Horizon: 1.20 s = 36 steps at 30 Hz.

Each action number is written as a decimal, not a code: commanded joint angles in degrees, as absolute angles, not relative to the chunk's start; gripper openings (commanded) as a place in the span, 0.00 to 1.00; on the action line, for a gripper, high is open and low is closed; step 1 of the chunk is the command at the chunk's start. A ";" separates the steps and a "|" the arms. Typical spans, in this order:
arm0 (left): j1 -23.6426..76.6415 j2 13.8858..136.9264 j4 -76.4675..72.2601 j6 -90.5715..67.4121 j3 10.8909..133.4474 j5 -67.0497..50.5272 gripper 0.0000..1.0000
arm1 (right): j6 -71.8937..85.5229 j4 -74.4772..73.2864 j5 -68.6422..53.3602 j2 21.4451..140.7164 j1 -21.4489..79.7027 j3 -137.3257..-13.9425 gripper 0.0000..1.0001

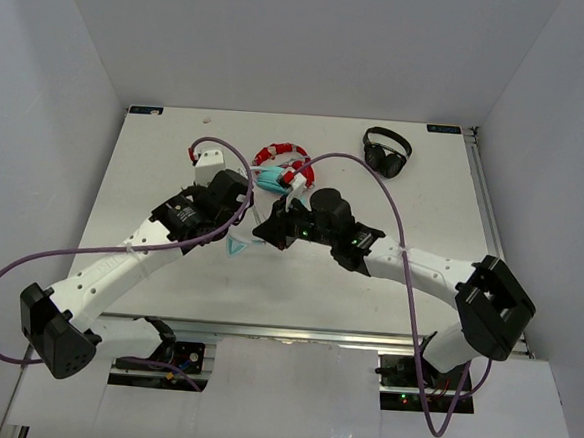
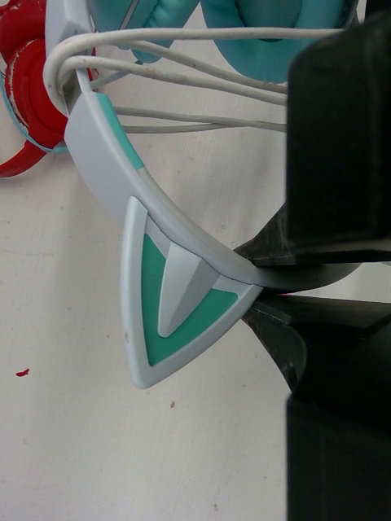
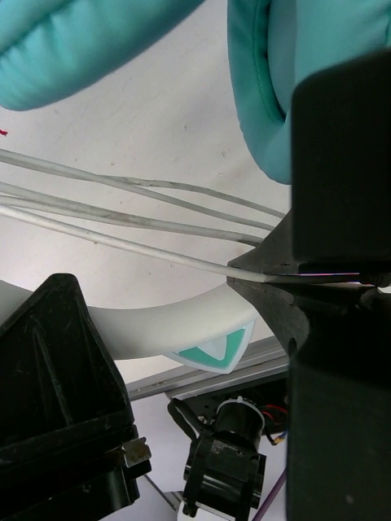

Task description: Wrap the headphones

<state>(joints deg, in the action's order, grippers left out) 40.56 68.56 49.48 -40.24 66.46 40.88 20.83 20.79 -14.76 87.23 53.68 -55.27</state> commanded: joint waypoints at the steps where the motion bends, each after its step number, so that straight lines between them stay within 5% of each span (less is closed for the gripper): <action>1: 39.73 65.21 44.30 -43.97 67.25 43.95 0.00 | 21.91 22.95 -15.11 89.29 54.71 -54.32 0.08; 14: 38.52 64.49 40.38 -43.25 64.60 44.05 0.00 | 19.88 21.11 -10.49 95.30 55.11 -60.16 0.08; 30: 24.09 68.25 30.64 -41.57 58.84 27.38 0.00 | 18.19 17.80 -6.74 109.69 54.54 -71.66 0.08; 36: 23.91 67.35 30.57 -40.90 58.00 28.30 0.00 | 17.77 17.67 -5.04 111.33 54.41 -72.15 0.17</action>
<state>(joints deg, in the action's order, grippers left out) 24.01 70.50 38.25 -38.88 56.50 30.43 19.38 20.97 -8.13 109.61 54.82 -70.85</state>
